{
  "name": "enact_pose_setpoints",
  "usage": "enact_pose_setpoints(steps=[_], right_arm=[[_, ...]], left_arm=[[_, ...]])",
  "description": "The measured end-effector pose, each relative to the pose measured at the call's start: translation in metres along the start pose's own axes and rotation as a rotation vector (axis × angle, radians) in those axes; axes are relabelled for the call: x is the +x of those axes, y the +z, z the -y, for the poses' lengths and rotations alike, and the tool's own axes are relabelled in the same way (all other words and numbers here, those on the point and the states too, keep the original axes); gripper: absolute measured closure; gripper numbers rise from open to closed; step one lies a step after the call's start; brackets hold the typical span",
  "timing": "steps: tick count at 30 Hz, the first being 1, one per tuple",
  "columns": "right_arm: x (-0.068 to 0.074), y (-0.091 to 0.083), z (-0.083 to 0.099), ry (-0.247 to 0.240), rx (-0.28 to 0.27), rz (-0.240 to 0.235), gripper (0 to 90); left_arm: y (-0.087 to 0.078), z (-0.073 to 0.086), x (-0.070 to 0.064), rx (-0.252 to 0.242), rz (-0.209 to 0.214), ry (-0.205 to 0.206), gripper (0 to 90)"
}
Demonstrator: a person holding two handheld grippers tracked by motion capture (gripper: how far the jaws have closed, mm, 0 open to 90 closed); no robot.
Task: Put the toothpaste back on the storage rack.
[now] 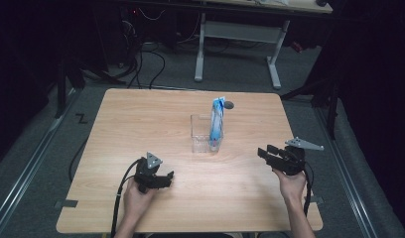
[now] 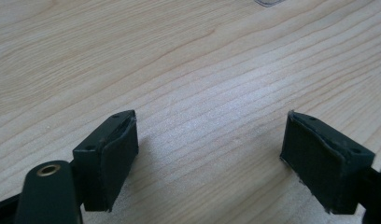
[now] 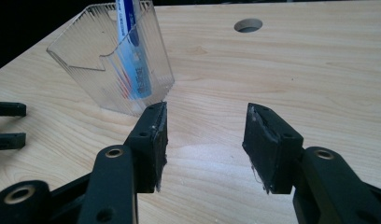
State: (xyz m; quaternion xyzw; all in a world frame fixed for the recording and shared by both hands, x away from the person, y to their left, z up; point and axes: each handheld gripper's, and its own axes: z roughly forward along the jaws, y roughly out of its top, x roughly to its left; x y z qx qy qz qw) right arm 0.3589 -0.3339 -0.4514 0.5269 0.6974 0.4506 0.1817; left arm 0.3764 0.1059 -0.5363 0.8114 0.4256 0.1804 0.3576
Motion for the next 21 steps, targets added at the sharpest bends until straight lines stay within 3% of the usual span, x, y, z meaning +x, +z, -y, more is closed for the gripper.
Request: enact_pose_setpoints(steps=[15, 21], right_arm=[[0.004, 0.014, 0.012, 0.01, 0.023, 0.004, 49.7], [0.006, 0.017, 0.013, -0.012, 0.021, 0.009, 49.6]], left_arm=[[0.0, 0.0, 0.0, -0.001, -0.002, -0.002, 18.9], [0.0, 0.0, 0.0, 0.0, -0.003, -0.003, 18.9]])
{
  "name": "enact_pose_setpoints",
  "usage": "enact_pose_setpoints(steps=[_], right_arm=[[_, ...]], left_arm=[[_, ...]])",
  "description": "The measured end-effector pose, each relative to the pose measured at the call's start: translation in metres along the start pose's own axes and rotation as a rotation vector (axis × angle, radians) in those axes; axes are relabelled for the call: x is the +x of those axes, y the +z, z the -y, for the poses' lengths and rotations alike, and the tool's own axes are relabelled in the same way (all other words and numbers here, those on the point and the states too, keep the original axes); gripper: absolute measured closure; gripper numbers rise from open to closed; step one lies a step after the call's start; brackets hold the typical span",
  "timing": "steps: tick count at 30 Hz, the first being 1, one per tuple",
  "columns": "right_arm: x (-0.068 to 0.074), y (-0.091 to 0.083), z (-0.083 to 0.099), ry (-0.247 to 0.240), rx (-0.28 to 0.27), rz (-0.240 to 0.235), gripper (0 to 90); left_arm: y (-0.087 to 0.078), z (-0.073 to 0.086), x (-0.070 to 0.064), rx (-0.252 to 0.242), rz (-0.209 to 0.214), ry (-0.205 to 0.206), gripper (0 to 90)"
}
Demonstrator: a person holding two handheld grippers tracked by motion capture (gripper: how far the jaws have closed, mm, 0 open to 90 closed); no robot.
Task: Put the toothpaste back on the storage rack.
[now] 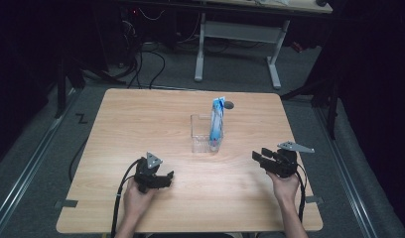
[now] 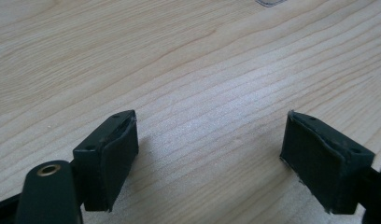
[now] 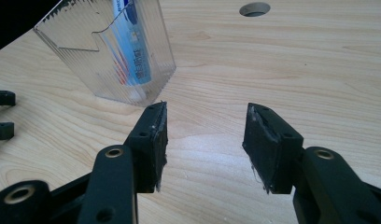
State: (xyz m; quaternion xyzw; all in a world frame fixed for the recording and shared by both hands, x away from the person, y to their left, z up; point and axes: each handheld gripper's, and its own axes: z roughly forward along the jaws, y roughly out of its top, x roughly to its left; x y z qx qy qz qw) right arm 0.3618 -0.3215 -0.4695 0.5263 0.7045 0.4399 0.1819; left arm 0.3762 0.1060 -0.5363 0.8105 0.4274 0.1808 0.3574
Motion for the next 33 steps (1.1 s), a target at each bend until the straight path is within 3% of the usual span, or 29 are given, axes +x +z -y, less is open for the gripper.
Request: enact_pose_setpoints(steps=[4, 14, 21, 25, 33], right_arm=[[0.003, 0.005, 0.003, -0.02, 0.014, 0.001, 49.7], [0.002, 0.014, 0.013, -0.002, 0.04, 0.001, 49.8], [0.006, 0.022, 0.015, -0.024, 0.057, 0.014, 49.8], [0.009, 0.029, 0.016, -0.071, 0.069, 0.047, 49.4], [0.006, 0.041, 0.019, -0.063, 0.103, 0.045, 49.0]], left_arm=[[0.0, 0.0, 0.0, 0.001, 0.001, 0.0, 18.9], [0.0, 0.0, 0.0, 0.001, 0.001, -0.001, 18.9], [0.0, 0.0, 0.0, 0.001, 0.001, -0.001, 18.9], [0.0, 0.0, 0.0, 0.001, 0.001, 0.0, 18.9], [0.0, 0.0, 0.0, 0.001, 0.001, 0.0, 18.9]])
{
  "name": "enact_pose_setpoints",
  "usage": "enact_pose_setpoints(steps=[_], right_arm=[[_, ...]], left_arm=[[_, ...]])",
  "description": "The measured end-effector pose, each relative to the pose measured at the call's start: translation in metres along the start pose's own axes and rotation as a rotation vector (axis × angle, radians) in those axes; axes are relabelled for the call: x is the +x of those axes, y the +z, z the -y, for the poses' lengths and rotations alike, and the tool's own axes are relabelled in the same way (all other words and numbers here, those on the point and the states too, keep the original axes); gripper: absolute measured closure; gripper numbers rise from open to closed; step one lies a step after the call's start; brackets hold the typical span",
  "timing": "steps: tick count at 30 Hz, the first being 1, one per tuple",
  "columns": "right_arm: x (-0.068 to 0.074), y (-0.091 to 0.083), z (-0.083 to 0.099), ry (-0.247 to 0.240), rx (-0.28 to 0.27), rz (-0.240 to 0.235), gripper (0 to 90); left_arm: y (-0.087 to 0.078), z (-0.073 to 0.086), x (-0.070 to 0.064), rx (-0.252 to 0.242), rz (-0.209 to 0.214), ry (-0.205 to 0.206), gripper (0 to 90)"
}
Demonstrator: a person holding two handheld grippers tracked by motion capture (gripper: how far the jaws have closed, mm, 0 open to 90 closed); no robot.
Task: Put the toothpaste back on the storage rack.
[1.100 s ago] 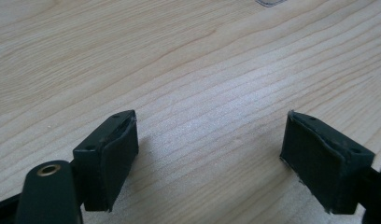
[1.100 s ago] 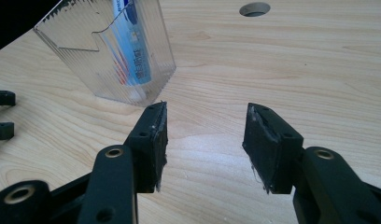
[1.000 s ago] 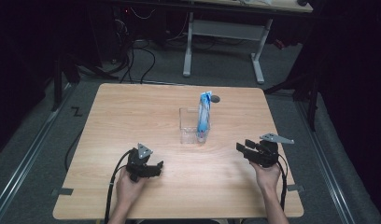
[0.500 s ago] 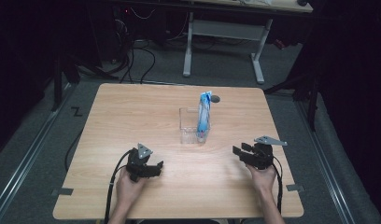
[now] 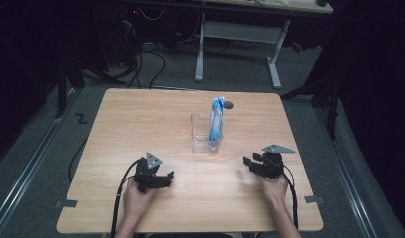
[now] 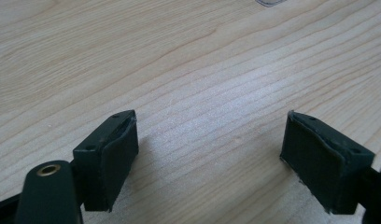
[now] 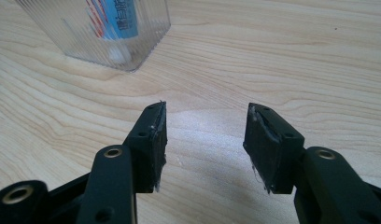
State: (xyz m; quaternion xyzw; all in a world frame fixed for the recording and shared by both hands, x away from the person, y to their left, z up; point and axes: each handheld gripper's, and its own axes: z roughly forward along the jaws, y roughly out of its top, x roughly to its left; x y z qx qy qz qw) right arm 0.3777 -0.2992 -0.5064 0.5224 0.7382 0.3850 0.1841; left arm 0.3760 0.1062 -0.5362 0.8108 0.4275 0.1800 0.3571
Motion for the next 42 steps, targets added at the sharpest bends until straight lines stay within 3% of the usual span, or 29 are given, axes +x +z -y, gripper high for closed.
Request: enact_pose_setpoints(steps=[18, 34, 42], right_arm=[[0.006, 0.019, 0.002, -0.001, 0.033, -0.011, 49.1], [0.007, 0.027, 0.005, -0.016, 0.058, 0.029, 48.6], [0.01, 0.03, 0.006, -0.018, 0.051, 0.027, 46.6]], left_arm=[[0.0, 0.0, 0.0, 0.0, 0.0, 0.0, 18.9], [0.0, 0.0, 0.0, 0.0, 0.0, 0.0, 18.9], [0.0, 0.0, 0.0, 0.0, 0.0, 0.0, 18.9]])
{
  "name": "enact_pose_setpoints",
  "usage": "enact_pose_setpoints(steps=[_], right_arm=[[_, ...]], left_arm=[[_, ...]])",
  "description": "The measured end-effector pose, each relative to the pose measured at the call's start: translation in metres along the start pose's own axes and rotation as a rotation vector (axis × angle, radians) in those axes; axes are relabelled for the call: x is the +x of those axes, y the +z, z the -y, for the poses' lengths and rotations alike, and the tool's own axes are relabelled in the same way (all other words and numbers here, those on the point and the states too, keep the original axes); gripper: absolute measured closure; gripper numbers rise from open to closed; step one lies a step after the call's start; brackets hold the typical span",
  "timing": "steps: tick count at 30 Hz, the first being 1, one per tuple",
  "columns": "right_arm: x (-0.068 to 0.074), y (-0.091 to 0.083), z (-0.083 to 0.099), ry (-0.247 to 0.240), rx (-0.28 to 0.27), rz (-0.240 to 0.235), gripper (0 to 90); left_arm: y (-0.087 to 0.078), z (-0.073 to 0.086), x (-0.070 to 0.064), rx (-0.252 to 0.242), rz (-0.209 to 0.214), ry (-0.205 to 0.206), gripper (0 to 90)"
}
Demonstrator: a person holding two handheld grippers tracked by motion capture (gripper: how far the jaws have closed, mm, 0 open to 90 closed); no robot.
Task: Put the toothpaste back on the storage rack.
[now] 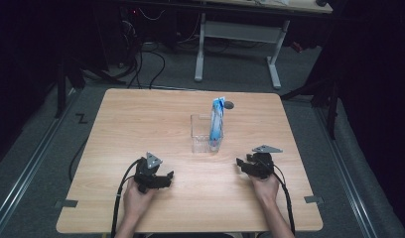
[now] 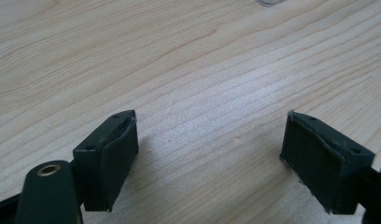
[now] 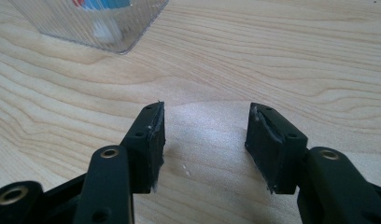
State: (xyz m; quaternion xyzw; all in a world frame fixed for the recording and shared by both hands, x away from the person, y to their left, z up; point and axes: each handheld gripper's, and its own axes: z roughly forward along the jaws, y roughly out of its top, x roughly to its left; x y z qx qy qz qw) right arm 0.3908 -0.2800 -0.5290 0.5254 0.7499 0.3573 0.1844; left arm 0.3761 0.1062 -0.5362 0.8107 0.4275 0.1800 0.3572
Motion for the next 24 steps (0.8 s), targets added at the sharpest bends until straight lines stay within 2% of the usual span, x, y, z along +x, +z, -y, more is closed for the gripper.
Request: enact_pose_setpoints(steps=[2, 7, 9, 24], right_arm=[[0.001, 0.0, 0.0, -0.011, -0.002, 0.006, 45.9], [0.009, 0.001, 0.003, -0.085, -0.001, 0.055, 45.4], [0.012, 0.001, 0.003, -0.098, 0.003, 0.069, 44.8], [0.015, 0.0, 0.005, -0.094, 0.004, 0.076, 42.7]], left_arm=[[0.0, 0.0, 0.0, 0.0, 0.0, 0.001, 18.9], [0.0, 0.0, 0.0, 0.0, 0.0, 0.0, 18.9], [0.0, 0.0, 0.0, 0.0, 0.0, 0.0, 18.9], [0.0, 0.0, 0.0, 0.0, -0.001, 0.0, 18.9]])
